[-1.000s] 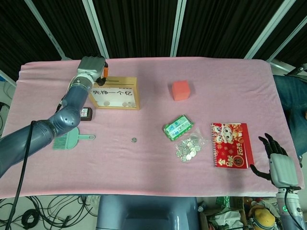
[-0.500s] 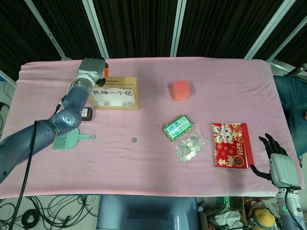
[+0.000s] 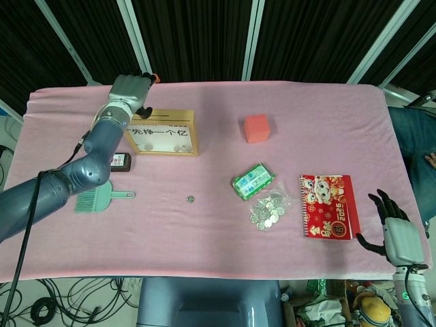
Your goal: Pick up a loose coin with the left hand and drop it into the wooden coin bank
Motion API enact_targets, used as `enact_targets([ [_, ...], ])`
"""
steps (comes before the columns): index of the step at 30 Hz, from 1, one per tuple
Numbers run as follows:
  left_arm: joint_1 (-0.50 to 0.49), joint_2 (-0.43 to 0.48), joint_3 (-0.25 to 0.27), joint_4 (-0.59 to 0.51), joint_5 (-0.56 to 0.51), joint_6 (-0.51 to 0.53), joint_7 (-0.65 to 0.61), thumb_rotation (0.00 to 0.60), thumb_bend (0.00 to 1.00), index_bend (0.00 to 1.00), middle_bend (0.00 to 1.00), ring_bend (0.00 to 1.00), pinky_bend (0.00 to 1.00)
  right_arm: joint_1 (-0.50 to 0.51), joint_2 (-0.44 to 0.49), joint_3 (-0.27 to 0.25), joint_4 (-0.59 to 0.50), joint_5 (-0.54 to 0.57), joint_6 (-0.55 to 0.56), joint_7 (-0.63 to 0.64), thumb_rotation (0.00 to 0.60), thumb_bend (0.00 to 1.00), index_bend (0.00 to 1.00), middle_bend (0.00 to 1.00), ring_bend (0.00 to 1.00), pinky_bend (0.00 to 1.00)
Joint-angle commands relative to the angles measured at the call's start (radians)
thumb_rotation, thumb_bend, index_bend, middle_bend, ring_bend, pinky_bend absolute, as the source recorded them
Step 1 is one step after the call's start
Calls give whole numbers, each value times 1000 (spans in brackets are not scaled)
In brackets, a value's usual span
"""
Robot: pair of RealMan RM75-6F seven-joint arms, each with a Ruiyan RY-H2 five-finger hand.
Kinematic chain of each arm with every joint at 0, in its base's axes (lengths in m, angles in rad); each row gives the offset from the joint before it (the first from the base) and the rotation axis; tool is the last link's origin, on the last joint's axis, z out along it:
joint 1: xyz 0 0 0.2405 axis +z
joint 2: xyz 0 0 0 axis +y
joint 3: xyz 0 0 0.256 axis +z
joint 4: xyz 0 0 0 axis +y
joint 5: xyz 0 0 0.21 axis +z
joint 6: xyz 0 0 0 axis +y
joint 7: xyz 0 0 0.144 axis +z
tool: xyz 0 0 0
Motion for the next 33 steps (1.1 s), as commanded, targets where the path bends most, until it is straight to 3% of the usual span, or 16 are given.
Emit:
enact_targets([
  [1,41,92,-39,-145,130,173,-51,600,391,138,86,0,0,1,-3,3,4,2,2,-1,600,155,139,30,102,193],
  [5,146,214,-76,-366,275,347,-152,600,343,126,74,0,0,1,-8,5,11,-1,10,-9,600,155,140,31,102,194],
  [9,284,356,-73,-609,424,469,-251,600,321,120,65,0,0,1,-11,4,18,-9,18,-25,600,155,140,24,99,194],
  [12,431,439,-32,-760,610,596,-316,600,288,110,56,0,0,2,-11,2,22,-19,24,-38,600,151,138,17,95,194],
  [16,637,472,45,-857,838,775,-385,600,286,100,44,0,0,3,-15,3,37,-48,47,-41,600,148,131,10,94,193],
  [20,828,450,129,-863,1058,913,-445,600,286,99,41,0,0,4,-26,-1,68,-97,77,-36,600,148,128,9,93,193],
  [26,1079,333,215,-732,1303,1081,-543,600,286,99,29,0,0,3,-34,-14,85,-145,100,-34,600,147,120,7,93,194],
  [33,1218,191,200,-538,1417,1126,-626,600,286,95,26,0,0,4,-45,-16,105,-181,126,-32,600,148,119,7,93,193],
])
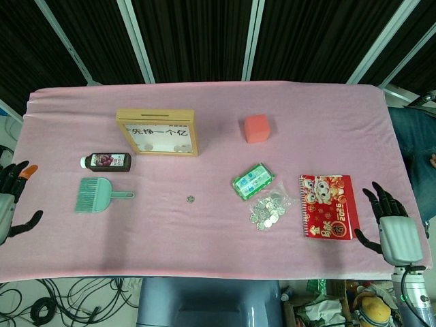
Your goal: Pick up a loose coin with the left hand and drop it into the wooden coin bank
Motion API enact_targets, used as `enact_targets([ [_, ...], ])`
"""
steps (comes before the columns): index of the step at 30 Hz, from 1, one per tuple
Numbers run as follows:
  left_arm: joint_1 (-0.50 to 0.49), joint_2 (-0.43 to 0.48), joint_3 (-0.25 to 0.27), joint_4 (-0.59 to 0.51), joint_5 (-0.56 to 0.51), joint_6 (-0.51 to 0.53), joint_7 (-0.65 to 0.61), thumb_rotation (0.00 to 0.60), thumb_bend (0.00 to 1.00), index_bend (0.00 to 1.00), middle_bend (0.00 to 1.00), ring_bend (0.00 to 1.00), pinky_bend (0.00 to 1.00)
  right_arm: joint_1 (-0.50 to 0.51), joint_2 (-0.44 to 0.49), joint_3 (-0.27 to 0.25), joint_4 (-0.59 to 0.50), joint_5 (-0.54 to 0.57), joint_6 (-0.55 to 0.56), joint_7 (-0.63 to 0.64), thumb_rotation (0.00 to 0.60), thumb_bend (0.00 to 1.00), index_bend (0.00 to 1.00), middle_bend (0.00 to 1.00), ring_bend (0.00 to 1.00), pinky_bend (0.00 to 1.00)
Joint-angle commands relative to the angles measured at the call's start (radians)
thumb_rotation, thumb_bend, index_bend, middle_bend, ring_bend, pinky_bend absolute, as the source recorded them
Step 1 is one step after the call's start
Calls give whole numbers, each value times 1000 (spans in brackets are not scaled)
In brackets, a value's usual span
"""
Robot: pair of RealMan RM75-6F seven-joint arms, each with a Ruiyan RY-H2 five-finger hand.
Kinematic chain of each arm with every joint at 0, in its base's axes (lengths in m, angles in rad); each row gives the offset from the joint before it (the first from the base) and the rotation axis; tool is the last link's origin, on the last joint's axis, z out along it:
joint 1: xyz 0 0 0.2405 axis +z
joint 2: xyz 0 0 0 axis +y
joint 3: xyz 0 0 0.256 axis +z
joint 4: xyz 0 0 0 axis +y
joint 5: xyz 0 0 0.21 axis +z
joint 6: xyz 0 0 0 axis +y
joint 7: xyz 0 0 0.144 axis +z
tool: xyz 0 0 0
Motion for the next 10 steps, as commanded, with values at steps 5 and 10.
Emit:
enact_targets([
  [5,116,-133,-22,184,102,39,-141,600,286,95,26,0,0,0,-9,-3,-2,-9,5,-3,600,148,118,7,94,193],
  [10,129,-151,-48,242,114,-15,-190,600,286,95,26,0,0,-3,-7,-12,-9,-27,14,-15,600,148,118,7,93,193],
])
